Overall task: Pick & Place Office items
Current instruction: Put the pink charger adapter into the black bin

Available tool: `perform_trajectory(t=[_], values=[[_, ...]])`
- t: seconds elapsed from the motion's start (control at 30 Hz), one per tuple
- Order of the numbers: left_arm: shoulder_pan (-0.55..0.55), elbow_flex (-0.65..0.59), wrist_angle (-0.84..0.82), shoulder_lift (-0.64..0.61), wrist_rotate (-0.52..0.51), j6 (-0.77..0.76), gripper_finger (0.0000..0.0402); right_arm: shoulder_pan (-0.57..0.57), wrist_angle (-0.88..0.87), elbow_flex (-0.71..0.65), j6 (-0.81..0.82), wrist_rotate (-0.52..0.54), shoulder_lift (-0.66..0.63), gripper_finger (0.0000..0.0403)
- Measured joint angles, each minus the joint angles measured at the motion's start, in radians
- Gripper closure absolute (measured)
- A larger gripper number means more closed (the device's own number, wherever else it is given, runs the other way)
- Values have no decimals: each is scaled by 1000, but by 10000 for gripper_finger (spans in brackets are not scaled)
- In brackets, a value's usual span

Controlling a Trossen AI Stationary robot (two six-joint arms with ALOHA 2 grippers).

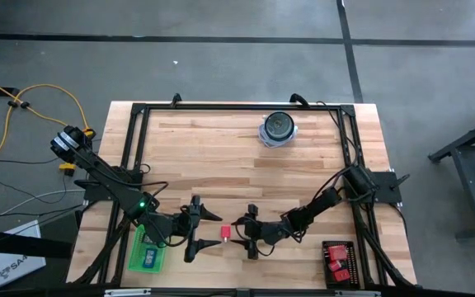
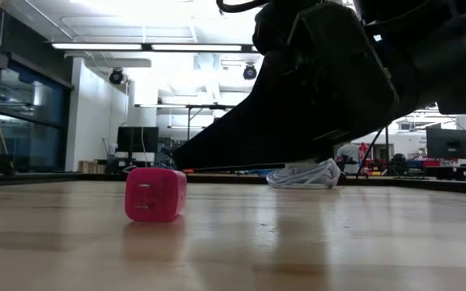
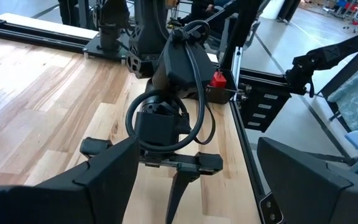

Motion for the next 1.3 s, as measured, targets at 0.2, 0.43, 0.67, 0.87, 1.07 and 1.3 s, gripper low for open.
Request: perform_trajectory(t=[0.2, 0.43, 0.67, 0.87, 1.07, 1.3], values=[[0, 0, 0, 0, 0, 0, 85, 0, 1, 0, 0, -17, 0, 149], [0, 0, 0, 0, 0, 0, 85, -2, 0, 0, 0, -32, 0, 149], [0, 0, 0, 0, 0, 0, 85, -20, 0, 0, 3, -42, 0, 149], [0, 0, 0, 0, 0, 0, 85, -31, 0, 0, 0, -53, 0, 149], [0, 0, 0, 0, 0, 0, 85, -32, -3, 0, -8, -48, 0, 149], [0, 0, 0, 0, 0, 0, 85, -32, -9, 6, -30, -27, 0, 149]])
